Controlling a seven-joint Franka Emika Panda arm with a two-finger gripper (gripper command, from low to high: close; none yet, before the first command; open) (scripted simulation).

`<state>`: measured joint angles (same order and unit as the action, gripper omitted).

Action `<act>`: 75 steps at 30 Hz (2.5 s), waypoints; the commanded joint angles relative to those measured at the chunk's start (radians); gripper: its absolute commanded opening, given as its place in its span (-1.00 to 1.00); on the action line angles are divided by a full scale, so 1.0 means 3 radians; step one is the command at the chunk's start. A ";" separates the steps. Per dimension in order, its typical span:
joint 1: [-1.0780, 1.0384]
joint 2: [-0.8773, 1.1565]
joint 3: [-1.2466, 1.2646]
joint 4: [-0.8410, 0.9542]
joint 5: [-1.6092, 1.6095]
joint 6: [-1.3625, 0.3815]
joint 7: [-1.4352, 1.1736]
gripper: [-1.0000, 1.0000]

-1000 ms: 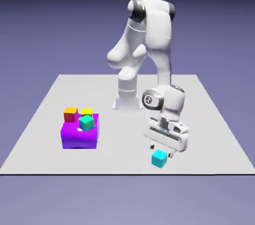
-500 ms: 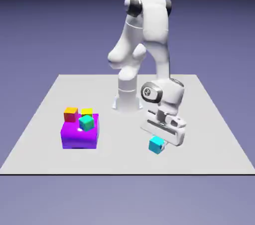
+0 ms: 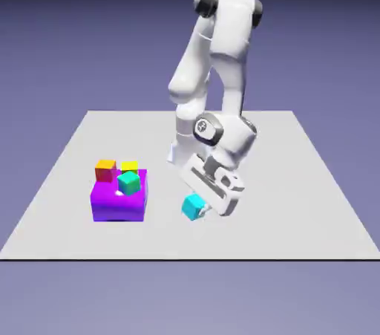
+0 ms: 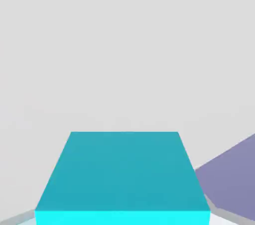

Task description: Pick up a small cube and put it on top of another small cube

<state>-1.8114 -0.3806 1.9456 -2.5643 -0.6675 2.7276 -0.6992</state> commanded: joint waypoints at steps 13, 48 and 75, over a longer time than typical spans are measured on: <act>0.1188 -0.0160 -0.1570 -0.0175 -0.0080 -0.0330 0.0085 -1.00; 0.4388 -0.0589 -0.5799 -0.0647 -0.0297 -0.1228 0.0316 -1.00; 0.6098 -0.0110 -0.8492 -0.1015 -0.0836 -0.0897 0.0691 -1.00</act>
<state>0.0181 -0.4137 -0.6018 -2.8689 -0.9176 2.4572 -0.4925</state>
